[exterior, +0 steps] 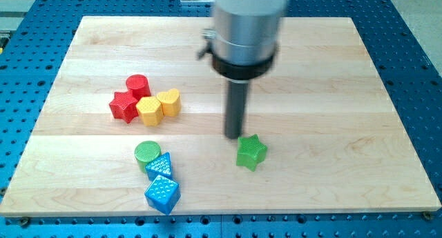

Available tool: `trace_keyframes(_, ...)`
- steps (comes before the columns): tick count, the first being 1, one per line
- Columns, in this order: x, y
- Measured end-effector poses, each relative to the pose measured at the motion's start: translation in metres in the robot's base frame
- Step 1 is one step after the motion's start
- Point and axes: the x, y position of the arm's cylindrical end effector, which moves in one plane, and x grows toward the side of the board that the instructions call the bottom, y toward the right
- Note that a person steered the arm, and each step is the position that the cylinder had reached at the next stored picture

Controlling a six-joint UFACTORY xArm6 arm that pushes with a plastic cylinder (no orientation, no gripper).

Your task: Move the green star into the green circle

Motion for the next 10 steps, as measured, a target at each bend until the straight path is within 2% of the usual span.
trace_keyframes(1,0.003,-0.115)
trace_keyframes(2,0.03,-0.168)
trace_keyframes(3,0.066,-0.122)
trace_keyframes(4,0.073,-0.095)
trace_keyframes(5,0.091,-0.136)
trace_keyframes(6,0.126,-0.152)
trace_keyframes(7,0.127,-0.145)
trace_keyframes(8,0.127,-0.133)
trace_keyframes(9,0.126,-0.046)
trace_keyframes(10,0.121,0.07)
